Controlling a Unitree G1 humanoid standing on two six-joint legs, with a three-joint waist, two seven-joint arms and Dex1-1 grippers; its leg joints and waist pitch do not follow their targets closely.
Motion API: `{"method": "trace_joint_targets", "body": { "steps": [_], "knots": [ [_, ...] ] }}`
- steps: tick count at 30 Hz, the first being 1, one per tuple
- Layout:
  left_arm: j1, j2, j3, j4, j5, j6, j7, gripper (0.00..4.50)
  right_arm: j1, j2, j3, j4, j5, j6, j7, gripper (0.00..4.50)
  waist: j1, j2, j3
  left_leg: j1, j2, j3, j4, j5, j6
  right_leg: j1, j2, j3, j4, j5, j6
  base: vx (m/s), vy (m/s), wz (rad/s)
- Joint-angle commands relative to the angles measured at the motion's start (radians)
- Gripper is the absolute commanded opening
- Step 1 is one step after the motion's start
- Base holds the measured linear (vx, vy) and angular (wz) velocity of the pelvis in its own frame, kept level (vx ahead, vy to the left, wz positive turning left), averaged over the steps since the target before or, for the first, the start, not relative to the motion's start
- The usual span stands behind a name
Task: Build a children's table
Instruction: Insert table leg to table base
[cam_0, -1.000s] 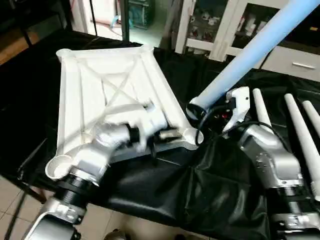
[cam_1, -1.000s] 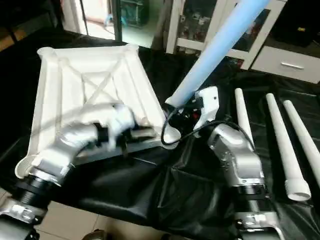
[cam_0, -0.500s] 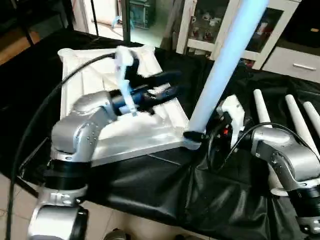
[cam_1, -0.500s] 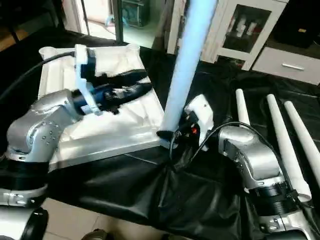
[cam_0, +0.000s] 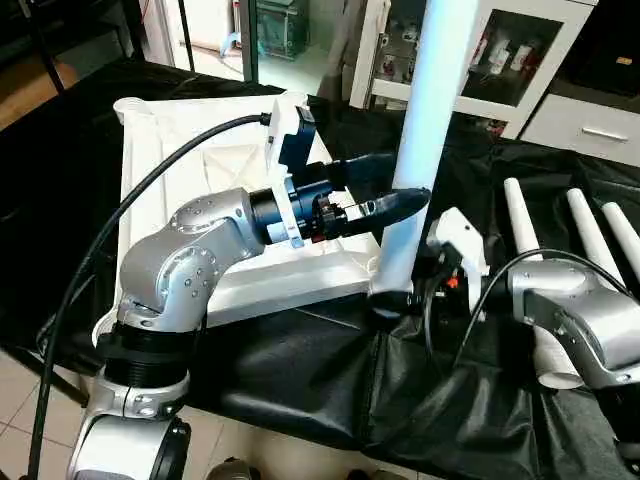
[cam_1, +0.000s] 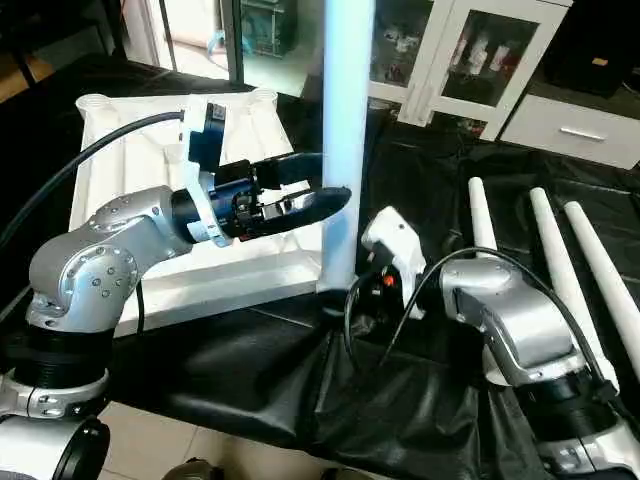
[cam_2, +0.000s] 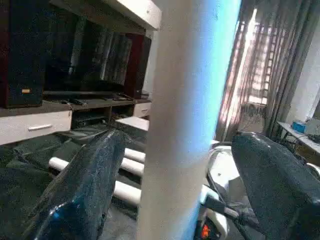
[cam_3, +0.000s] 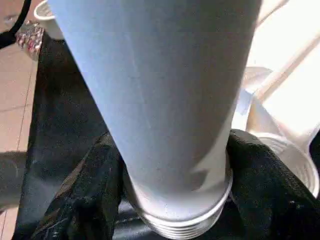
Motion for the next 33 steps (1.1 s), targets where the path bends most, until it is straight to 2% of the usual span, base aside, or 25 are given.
{"method": "trace_joint_targets", "body": {
  "steps": [1,2,7,9,12,15,17,19,23,24,33],
  "knots": [
    [-0.026,-0.003,-0.011,0.012,0.007,-0.007,0.018,4.24,0.003,-0.016,0.004,-0.028,-0.002,0.007,0.014,2.61,0.005,-0.011,-0.072,0.013,0.068,-0.030,-0.072,-0.123,0.040,0.055,-0.066,0.051,-0.057,-0.236,-0.205,0.000,0.000,0.00],
    [-0.027,-0.004,-0.008,0.015,0.007,-0.009,0.020,4.38,0.004,-0.015,0.003,-0.030,-0.001,0.010,0.013,2.61,0.005,-0.011,-0.073,0.014,0.068,-0.030,-0.072,-0.121,0.041,0.055,-0.066,0.051,-0.057,-0.236,-0.205,0.000,0.000,0.00],
    [-0.029,-0.005,0.011,0.006,-0.021,-0.009,0.009,4.50,0.009,-0.026,0.022,-0.025,-0.015,0.007,0.019,2.61,0.005,-0.010,-0.074,0.014,0.068,-0.031,-0.070,-0.114,0.039,0.056,-0.066,0.050,-0.054,-0.223,-0.212,0.000,0.000,0.00],
    [-0.029,-0.008,0.018,0.002,-0.034,-0.004,0.012,4.17,0.010,-0.027,0.027,-0.021,-0.019,0.007,0.017,2.61,0.005,-0.011,-0.074,0.014,0.067,-0.030,-0.069,-0.109,0.042,0.057,-0.066,0.050,-0.054,-0.214,-0.215,0.000,0.000,0.00],
    [-0.032,-0.012,0.031,-0.011,-0.077,0.025,0.013,4.11,0.011,-0.024,0.038,-0.007,-0.040,-0.004,0.018,2.61,0.007,-0.012,-0.075,0.013,0.067,-0.030,-0.068,-0.102,0.042,0.058,-0.067,0.049,-0.051,-0.202,-0.226,0.000,0.000,0.00],
    [-0.031,-0.011,0.026,-0.015,-0.087,0.041,0.010,3.69,0.005,-0.018,0.038,-0.001,-0.044,-0.007,0.013,2.61,0.007,-0.010,-0.074,0.015,0.068,-0.030,-0.069,-0.106,0.043,0.056,-0.065,0.050,-0.051,-0.208,-0.222,0.000,0.000,0.00],
    [-0.023,-0.003,0.006,-0.020,-0.075,0.045,0.006,3.61,-0.002,-0.014,0.042,0.002,-0.048,-0.010,0.004,2.61,0.007,-0.010,-0.074,0.015,0.067,-0.030,-0.068,-0.111,0.042,0.056,-0.066,0.050,-0.052,-0.217,-0.219,0.000,0.000,0.00],
    [-0.016,0.009,-0.017,-0.016,-0.055,0.044,0.003,3.29,-0.007,-0.013,0.046,0.005,-0.048,-0.011,0.004,2.61,0.008,-0.009,-0.073,0.015,0.067,-0.030,-0.069,-0.122,0.037,0.056,-0.066,0.050,-0.054,-0.234,-0.214,0.000,0.000,0.00],
    [-0.013,0.021,-0.038,-0.013,-0.046,0.042,0.006,3.14,-0.010,-0.010,0.049,0.004,-0.056,-0.012,0.006,2.61,0.009,-0.008,-0.074,0.016,0.068,-0.031,-0.069,-0.131,0.027,0.055,-0.065,0.051,-0.054,-0.244,-0.204,0.000,0.000,0.00],
    [-0.013,0.021,-0.037,-0.013,-0.047,0.043,0.007,2.95,-0.010,-0.009,0.049,0.005,-0.058,-0.012,0.006,2.61,0.008,-0.008,-0.073,0.015,0.068,-0.031,-0.069,-0.131,0.026,0.055,-0.065,0.051,-0.053,-0.244,-0.203,0.000,0.000,0.00],
    [-0.031,0.014,-0.019,0.015,-0.050,0.031,0.042,2.32,-0.011,-0.004,0.051,0.006,-0.065,-0.020,0.007,2.61,0.010,-0.007,-0.076,0.015,0.067,-0.031,-0.067,-0.124,0.022,0.057,-0.064,0.050,-0.050,-0.220,-0.210,0.000,0.000,0.00]
  ]
}}
